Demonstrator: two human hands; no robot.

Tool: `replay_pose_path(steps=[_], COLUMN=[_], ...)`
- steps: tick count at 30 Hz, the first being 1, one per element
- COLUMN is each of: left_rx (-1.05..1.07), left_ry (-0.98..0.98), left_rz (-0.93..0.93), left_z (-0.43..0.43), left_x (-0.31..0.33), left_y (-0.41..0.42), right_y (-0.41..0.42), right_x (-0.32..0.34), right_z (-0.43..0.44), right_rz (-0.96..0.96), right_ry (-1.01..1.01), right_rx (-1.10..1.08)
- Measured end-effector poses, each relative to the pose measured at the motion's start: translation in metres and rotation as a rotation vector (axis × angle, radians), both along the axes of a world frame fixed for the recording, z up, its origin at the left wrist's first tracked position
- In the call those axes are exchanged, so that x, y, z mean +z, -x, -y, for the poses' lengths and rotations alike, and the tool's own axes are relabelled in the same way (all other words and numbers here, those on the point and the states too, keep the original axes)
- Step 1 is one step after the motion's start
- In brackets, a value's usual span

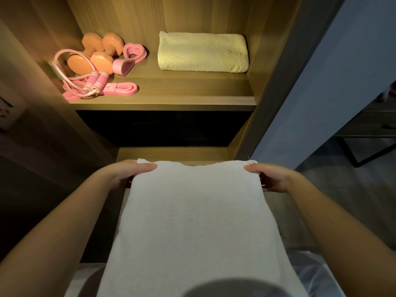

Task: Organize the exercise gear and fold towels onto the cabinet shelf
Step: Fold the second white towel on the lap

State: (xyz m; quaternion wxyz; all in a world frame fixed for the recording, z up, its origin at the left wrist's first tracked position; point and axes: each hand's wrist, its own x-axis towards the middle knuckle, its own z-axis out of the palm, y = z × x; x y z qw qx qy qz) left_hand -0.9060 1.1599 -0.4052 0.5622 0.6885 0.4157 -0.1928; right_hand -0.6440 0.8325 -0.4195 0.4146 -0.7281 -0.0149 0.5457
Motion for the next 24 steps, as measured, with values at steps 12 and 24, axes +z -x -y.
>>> replay_pose_path(steps=[12, 24], left_rx=[-0.782, -0.925], left_ry=[-0.075, -0.047], left_rz=[-0.278, -0.337], left_z=[-0.025, -0.03], left_x=[0.022, 0.011], left_y=[-0.073, -0.102], right_y=[-0.057, -0.07], right_x=[0.015, 0.001], right_z=[-0.079, -0.108], right_rz=[-0.099, -0.077], right_ry=[0.131, 0.123], right_rx=[0.986, 1.134])
